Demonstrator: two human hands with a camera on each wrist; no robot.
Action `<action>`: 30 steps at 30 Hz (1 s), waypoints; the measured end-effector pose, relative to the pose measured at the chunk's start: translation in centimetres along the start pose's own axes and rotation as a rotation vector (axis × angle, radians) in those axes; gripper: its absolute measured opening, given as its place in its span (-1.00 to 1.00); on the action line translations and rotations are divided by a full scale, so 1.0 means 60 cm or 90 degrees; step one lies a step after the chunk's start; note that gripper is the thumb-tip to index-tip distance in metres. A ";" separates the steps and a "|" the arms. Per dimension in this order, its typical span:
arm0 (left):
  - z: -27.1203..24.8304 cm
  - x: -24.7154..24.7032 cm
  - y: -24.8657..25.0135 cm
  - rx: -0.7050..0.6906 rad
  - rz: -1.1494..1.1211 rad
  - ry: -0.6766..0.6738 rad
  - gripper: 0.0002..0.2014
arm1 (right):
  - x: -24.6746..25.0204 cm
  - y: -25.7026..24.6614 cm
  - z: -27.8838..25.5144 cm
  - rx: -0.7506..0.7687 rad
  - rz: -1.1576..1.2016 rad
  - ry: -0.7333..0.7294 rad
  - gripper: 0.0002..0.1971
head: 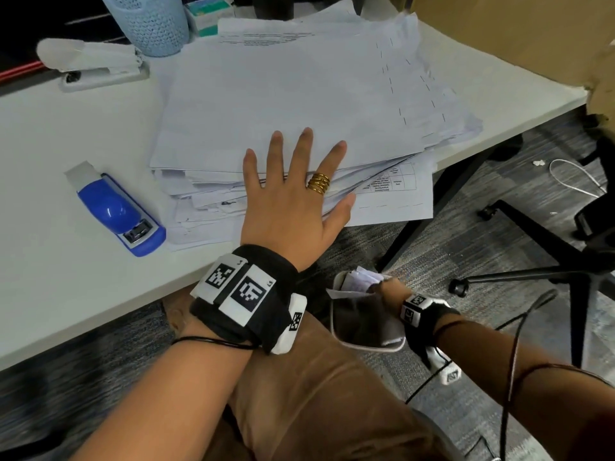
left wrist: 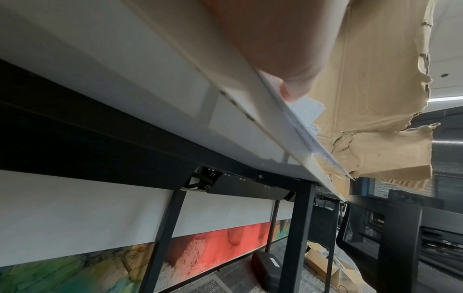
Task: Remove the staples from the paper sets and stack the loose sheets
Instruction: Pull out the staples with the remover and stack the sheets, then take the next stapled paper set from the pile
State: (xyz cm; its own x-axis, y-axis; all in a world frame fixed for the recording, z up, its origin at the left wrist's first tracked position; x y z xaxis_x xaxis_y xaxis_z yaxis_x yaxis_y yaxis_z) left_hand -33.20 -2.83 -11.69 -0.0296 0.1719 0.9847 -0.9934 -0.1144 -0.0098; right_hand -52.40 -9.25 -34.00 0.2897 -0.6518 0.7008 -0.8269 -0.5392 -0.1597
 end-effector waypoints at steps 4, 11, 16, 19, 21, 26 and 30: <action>0.001 0.000 0.001 0.003 -0.001 -0.008 -0.39 | -0.048 0.011 -0.016 -0.003 -0.024 -0.040 -0.09; 0.001 0.004 0.000 0.031 0.002 -0.040 -0.38 | 0.039 -0.027 -0.053 0.075 -0.145 0.208 -0.32; -0.011 0.018 0.001 0.057 -0.013 -0.046 -0.38 | 0.132 -0.089 -0.168 0.249 -0.052 0.582 -0.64; -0.020 0.041 -0.001 0.082 -0.028 -0.007 -0.43 | 0.177 -0.118 -0.237 0.294 -0.048 0.759 -0.73; -0.028 0.054 -0.002 0.097 -0.016 -0.032 -0.48 | 0.205 -0.129 -0.276 0.280 -0.025 0.862 -0.69; -0.046 0.065 -0.008 0.052 -0.034 -0.028 -0.54 | 0.262 -0.127 -0.323 0.143 0.265 0.861 -0.46; -0.056 0.075 -0.014 0.005 -0.030 -0.051 -0.45 | 0.280 -0.134 -0.324 0.144 0.570 0.718 -0.24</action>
State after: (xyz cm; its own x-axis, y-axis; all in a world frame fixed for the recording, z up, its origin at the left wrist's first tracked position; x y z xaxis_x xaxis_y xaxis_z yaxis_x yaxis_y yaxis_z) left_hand -32.87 1.35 -7.85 0.0260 0.0978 0.9949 -0.9927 -0.1151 0.0373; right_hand -50.29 -5.50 -7.43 -0.8837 -0.1089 0.4551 -0.4009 -0.3255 -0.8564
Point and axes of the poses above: each hand's wrist, its own z-axis towards the middle knuckle, its own x-axis out of the back of the hand, y = z × x, the point moved 2 cm from there along z, towards the middle knuckle, and after that the axes turned 6 degrees about -y, right-handed, at the moved point
